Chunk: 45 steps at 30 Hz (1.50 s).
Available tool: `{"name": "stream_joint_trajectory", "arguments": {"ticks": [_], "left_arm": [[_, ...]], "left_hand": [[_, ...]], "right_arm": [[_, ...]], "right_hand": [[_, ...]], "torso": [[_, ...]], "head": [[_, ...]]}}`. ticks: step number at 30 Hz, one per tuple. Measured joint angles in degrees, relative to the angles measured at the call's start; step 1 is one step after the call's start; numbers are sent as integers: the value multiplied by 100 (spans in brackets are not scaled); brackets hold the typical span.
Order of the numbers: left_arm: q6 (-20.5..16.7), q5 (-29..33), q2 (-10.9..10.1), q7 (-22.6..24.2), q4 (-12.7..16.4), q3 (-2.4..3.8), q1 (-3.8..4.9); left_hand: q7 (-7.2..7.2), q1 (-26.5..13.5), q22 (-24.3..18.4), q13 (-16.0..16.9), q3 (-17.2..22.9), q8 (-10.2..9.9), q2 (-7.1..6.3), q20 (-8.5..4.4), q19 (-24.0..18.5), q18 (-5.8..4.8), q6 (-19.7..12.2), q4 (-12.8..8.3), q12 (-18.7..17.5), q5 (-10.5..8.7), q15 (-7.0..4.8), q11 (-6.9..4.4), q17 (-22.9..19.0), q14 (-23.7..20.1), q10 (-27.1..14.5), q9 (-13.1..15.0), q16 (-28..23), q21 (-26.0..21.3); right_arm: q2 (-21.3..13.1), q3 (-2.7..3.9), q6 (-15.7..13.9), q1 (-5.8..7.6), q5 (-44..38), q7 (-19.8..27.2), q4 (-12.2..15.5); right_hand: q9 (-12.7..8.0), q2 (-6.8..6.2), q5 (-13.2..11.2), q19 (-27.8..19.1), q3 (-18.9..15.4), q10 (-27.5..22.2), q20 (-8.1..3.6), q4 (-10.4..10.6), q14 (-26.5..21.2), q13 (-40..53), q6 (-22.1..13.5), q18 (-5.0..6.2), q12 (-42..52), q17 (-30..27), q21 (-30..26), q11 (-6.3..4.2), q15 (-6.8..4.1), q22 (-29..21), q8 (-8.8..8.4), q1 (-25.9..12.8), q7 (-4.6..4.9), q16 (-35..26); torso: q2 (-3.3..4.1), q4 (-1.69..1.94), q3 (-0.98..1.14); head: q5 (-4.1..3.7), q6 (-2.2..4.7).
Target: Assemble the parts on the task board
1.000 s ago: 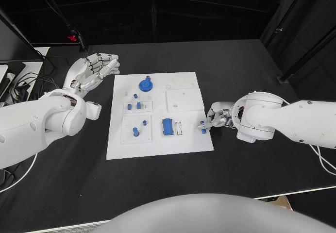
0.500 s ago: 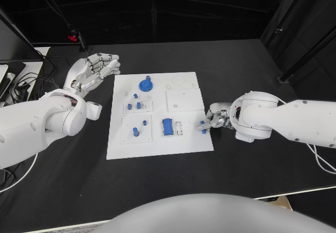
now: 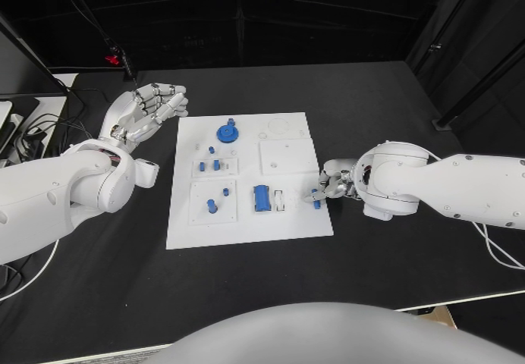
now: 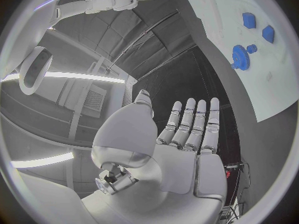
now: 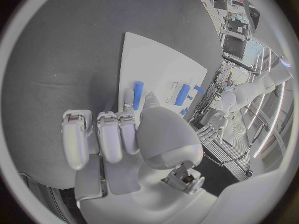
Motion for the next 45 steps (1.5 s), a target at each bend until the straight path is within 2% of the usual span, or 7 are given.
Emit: {"name": "stream_joint_trajectory", "arguments": {"ticks": [5,7,11,17,33,40,45], "left_arm": [[6,0,-2,-2,4,0,0],[9,0,-2,-3,6,0,0],[14,0,-3,-4,8,0,0],[23,0,-8,-7,12,0,-1],[39,0,-13,-14,17,0,-1],[46,0,-18,-19,15,0,-1],[51,0,-22,-22,11,0,-1]], "left_hand": [[0,0,-2,0,0,23,0,0,0,0,0,0,0,0,0,0,-2,0,0,0,0,0],[0,0,-6,0,0,23,0,0,0,0,0,0,0,0,0,0,-6,0,0,0,0,0],[0,0,-5,0,0,23,0,0,0,0,0,0,0,0,0,0,-6,0,0,0,0,0],[0,0,-5,0,0,23,0,0,0,0,0,0,0,0,0,0,-6,0,0,0,0,0],[0,0,-5,0,0,23,0,0,0,0,0,0,0,0,0,0,-5,0,0,0,0,0],[0,0,-5,0,-16,23,0,0,0,0,1,-17,0,22,0,0,-16,0,0,0,22,0],[0,0,-5,0,-16,23,0,0,0,0,1,-17,0,22,0,0,-16,0,0,0,22,0]], "right_arm": [[24,3,-4,-6,-6,2,-17],[37,6,-11,-10,-17,2,-22],[68,9,-34,-16,-37,2,-36],[140,17,-83,-26,-62,23,-66],[136,18,-240,-58,-84,102,-39],[44,8,-382,-75,-70,251,24],[-53,16,-527,-71,24,440,134]], "right_hand": [[204,-320,-111,0,254,-9,0,-305,1,1,-33,0,-34,0,0,10,19,0,1,385,9,0],[204,-403,-469,0,432,-10,0,-516,0,1,-34,0,-35,0,0,11,38,0,1,582,9,0],[207,-511,-973,0,758,-10,0,-769,14,-1,55,0,-40,0,0,11,24,0,1,692,-19,0],[204,-564,-1014,0,1313,-17,0,-978,23,-16,462,0,-61,0,0,19,15,0,-285,746,-16,0],[210,-519,-1017,0,2347,1,0,-441,31,-135,672,0,-33,0,0,-5,-8,0,-618,513,7,0],[210,-788,-1013,-8,3065,32,-69,-677,18,-149,832,0,-41,0,0,-200,-149,0,-1120,113,-156,0],[210,-966,-1014,-1,3639,52,-103,-1219,9,-143,842,0,-51,0,0,-220,-162,0,-2102,24,-166,0]], "torso": [[0,-1,0],[0,-1,0],[0,-1,0],[-1,0,1],[-2,3,0],[-2,3,1],[-2,2,2]], "head": [[-1,0],[-6,0],[-9,0],[-19,0],[-14,0],[-2,0],[15,0]]}}
